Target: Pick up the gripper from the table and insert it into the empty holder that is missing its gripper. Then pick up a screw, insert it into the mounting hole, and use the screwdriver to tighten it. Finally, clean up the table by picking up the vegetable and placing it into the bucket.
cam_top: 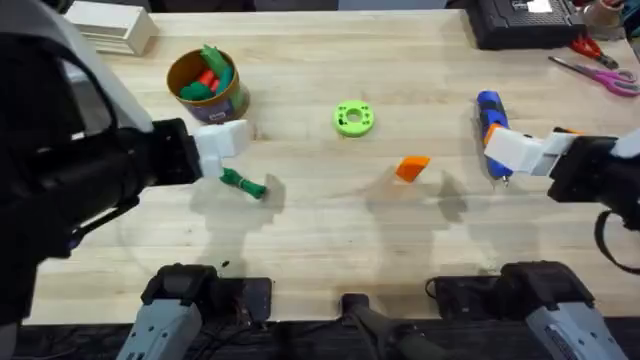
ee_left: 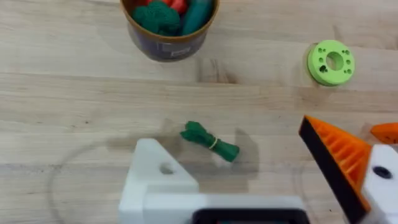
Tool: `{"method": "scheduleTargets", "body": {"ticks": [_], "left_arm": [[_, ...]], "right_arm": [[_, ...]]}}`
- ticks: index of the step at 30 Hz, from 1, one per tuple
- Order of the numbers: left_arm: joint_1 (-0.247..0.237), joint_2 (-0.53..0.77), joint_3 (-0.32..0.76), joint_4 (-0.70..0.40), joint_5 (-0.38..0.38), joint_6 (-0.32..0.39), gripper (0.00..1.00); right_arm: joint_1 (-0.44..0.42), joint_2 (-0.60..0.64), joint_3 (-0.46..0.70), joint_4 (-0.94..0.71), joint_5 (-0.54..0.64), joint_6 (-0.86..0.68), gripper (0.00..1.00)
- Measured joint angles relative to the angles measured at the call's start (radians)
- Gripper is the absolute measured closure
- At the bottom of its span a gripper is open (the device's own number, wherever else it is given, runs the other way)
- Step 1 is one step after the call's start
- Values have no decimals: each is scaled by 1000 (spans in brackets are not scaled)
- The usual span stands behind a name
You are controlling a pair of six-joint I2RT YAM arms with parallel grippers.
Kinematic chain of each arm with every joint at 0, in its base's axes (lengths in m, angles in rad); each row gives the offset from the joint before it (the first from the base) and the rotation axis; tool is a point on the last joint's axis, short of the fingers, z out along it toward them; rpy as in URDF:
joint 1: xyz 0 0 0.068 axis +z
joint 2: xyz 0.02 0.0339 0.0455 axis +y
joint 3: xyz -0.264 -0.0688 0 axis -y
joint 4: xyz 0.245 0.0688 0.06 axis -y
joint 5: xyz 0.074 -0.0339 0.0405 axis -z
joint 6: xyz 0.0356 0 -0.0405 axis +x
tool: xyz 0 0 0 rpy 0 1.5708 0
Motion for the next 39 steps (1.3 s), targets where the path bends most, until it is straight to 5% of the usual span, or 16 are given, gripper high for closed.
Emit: {"method": "scheduleTargets", "body": {"ticks": [3, 4, 6, 7, 11, 13, 19, 24, 27, 28, 29, 36, 37, 39], "left_arm": [[0, 26, 0, 0, 4, -5, 28], [0, 32, 0, 0, 5, -13, 106], [0, 41, 0, 0, 7, -12, 441], [0, 42, 0, 2, 7, -9, 814], [0, 41, 0, 13, 7, -12, 196], [0, 41, 0, 13, 7, -16, 28], [0, 41, 0, 114, 7, -17, 15], [0, 41, 0, 58, 12, -24, 14], [-6, 36, -11, 216, 67, 73, 14], [-43, -28, -111, 468, 114, 135, 14], [-57, -64, -157, 535, 124, 144, 14], [-159, -369, -470, 808, 169, 173, 14], [-185, -483, -608, 866, 181, 159, 14], [-193, -584, -707, 894, 184, 126, 14]], "right_arm": [[0, 0, 0, 0, 0, 0, 13], [0, 0, 0, 0, 0, 0, 13], [0, 0, 0, -1, 0, 0, 12], [0, 0, 0, -1, 0, 0, 12], [0, 0, 0, -1, 0, 0, 12], [0, 0, 0, -1, 0, 0, 13], [0, 0, 0, -1, 0, 0, 12], [0, 0, 0, -1, 0, 0, 12], [0, 0, 0, -1, 0, 0, 12], [0, 0, 0, -2, 0, 0, 12], [0, 0, 0, -1, 0, 0, 12], [0, 0, 0, -2, 0, 0, 12], [0, 0, 0, -2, 0, 0, 12], [0, 0, 0, -2, 0, 0, 12]]}}
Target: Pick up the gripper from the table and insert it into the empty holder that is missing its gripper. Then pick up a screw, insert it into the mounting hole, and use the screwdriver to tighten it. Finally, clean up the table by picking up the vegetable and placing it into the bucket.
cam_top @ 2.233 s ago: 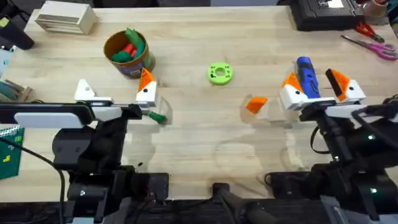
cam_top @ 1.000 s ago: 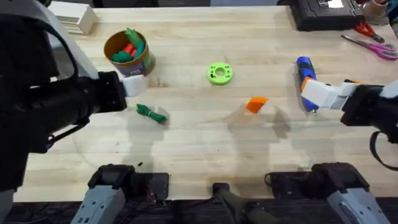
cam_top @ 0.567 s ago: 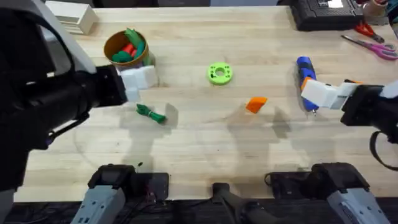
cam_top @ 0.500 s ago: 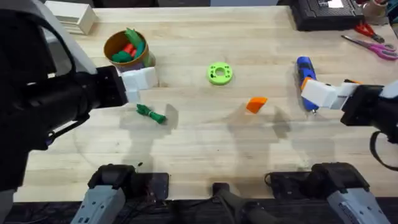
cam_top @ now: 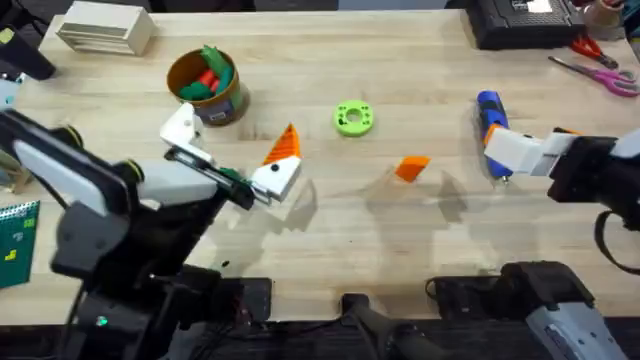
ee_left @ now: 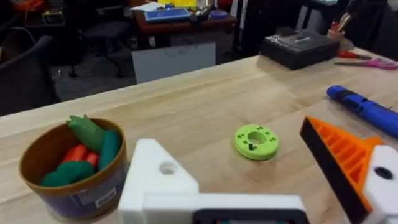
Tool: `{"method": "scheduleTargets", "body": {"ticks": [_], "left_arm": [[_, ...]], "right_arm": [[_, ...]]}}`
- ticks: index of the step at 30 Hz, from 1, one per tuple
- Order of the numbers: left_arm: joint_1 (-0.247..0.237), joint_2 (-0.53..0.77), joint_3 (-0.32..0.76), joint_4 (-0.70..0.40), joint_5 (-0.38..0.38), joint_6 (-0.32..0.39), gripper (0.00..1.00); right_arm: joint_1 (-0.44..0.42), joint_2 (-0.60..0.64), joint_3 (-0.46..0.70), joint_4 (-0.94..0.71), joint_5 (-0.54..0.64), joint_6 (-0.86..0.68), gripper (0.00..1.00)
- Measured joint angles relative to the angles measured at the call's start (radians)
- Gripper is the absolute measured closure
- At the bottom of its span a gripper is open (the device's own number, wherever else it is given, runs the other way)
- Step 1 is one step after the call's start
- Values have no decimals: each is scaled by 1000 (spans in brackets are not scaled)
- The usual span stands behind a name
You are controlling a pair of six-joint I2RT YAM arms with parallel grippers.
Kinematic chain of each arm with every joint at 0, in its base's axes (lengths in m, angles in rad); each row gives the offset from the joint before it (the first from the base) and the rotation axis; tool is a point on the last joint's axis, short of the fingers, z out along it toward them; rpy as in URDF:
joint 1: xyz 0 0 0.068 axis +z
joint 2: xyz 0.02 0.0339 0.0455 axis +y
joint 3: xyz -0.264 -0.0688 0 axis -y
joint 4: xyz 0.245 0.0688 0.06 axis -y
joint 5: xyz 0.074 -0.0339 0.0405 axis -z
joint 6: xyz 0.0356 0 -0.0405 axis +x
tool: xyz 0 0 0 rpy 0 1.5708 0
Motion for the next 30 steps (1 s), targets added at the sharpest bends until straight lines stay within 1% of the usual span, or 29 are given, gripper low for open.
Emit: {"method": "scheduleTargets", "body": {"ticks": [3, 7, 9, 10, 14, 30], "left_arm": [[-1, -73, -66, 45, 1, -24, 14], [-16, -78, -132, 119, 2, -40, 14], [-27, -78, -152, 73, 3, -45, 14], [-47, -76, -160, 49, 2, -49, 14], [-65, -78, -160, 49, 2, -49, 14], [-65, -78, -160, 49, 2, -54, 14]], "right_arm": [[0, 0, 0, 0, 0, 0, 11], [0, 0, 0, 0, 0, 0, 13], [0, 0, 0, 0, 0, 0, 13], [0, 0, 0, 0, 0, 0, 13], [0, 0, 0, 0, 0, 0, 12], [0, 0, 0, 0, 0, 0, 12]]}}
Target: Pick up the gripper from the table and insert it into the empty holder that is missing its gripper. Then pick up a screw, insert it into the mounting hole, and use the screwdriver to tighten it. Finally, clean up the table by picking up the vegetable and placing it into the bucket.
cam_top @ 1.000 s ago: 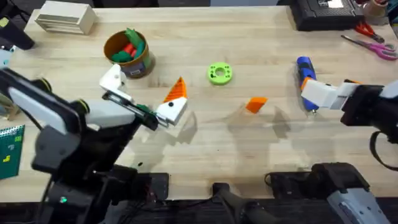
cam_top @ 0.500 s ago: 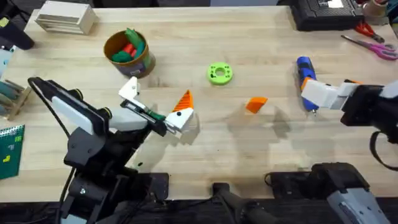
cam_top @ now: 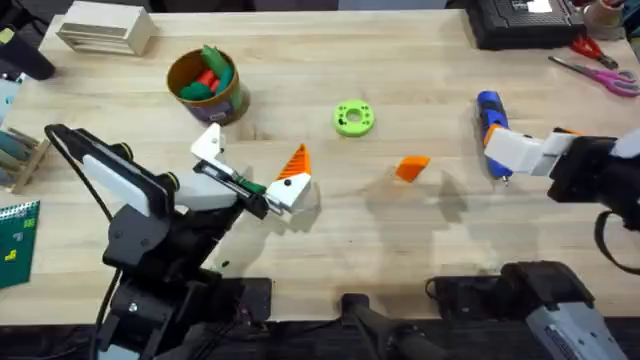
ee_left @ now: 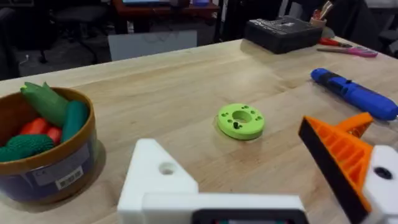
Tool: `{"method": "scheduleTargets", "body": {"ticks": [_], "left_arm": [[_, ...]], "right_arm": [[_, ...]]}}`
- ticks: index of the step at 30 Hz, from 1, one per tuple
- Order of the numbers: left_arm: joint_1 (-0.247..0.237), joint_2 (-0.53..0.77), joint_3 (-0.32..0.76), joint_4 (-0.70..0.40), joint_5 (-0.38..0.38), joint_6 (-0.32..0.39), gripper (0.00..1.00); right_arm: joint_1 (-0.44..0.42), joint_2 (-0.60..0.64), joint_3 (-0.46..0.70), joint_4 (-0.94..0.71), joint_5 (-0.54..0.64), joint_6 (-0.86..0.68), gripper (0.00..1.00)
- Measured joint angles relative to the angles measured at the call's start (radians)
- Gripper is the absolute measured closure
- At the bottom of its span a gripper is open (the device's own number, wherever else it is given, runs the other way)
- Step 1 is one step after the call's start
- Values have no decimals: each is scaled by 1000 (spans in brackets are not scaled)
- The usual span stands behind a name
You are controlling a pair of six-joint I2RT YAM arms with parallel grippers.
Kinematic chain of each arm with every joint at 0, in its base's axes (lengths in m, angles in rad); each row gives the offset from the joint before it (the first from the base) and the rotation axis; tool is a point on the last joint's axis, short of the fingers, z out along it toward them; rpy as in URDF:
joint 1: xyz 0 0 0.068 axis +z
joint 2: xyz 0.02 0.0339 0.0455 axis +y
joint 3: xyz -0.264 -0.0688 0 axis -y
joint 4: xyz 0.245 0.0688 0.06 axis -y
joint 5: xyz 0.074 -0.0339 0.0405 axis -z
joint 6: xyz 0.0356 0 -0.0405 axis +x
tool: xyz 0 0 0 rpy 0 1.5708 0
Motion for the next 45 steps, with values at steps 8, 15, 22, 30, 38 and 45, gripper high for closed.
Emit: {"method": "scheduleTargets", "body": {"ticks": [8, 15, 22, 30, 38, 45], "left_arm": [[0, 0, 0, 1, -29, -1, 14], [0, 0, 0, 6, 115, -1, 14], [0, 0, 0, 2, 393, -1, 13], [0, 0, 0, 2, 412, -1, 14], [0, 0, 0, 2, 417, -1, 14], [0, 0, 0, 2, 417, -1, 13]], "right_arm": [[0, 0, 0, 0, 0, 0, 12], [0, 0, 0, 0, 0, 0, 12], [6, 50, 12, -77, -85, -1, 12], [149, 331, 116, -182, -116, -137, 12], [314, 600, 130, -108, -39, -346, 10], [343, 837, 131, 47, -17, -451, 215]]}}
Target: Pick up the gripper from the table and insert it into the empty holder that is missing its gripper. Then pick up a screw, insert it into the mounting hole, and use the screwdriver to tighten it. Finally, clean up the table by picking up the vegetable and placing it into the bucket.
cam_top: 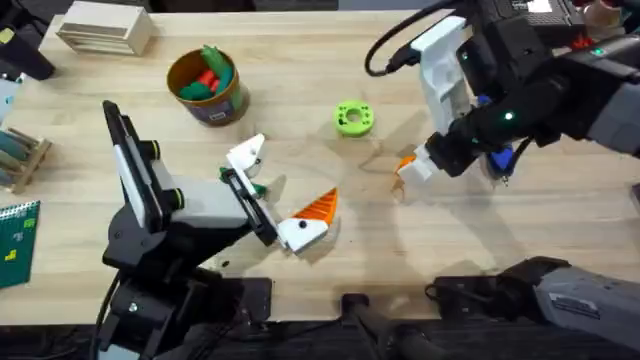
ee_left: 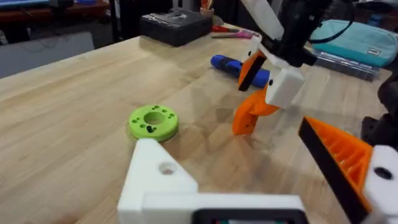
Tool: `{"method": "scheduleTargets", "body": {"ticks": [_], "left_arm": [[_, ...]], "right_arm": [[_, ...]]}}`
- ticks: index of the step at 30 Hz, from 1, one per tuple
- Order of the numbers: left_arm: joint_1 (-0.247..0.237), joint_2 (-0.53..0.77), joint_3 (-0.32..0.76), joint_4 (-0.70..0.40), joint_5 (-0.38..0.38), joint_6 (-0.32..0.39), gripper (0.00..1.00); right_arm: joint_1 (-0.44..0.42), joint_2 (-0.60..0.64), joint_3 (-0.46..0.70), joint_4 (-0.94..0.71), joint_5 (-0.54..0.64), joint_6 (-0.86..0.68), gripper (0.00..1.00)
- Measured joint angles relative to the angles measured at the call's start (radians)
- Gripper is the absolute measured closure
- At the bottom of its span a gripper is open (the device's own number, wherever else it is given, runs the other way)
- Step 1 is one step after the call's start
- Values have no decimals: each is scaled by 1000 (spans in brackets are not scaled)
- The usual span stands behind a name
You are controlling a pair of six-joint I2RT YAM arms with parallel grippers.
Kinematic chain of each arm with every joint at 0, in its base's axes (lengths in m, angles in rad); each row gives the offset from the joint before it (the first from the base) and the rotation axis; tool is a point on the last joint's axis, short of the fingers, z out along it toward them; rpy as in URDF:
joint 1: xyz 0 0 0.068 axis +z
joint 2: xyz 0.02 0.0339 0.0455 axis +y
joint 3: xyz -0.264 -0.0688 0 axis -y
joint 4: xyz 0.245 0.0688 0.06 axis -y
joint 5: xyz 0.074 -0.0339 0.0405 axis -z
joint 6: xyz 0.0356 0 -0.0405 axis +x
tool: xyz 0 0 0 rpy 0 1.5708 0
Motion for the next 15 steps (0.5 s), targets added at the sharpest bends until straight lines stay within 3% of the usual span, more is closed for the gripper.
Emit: {"method": "scheduleTargets", "body": {"ticks": [8, 15], "left_arm": [[0, 0, 0, 0, 0, 0, 13], [0, 0, 0, 0, 0, 0, 14]], "right_arm": [[24, 0, 0, -16, 9, -76, 404], [24, 0, 0, -23, 12, -81, 504]]}}
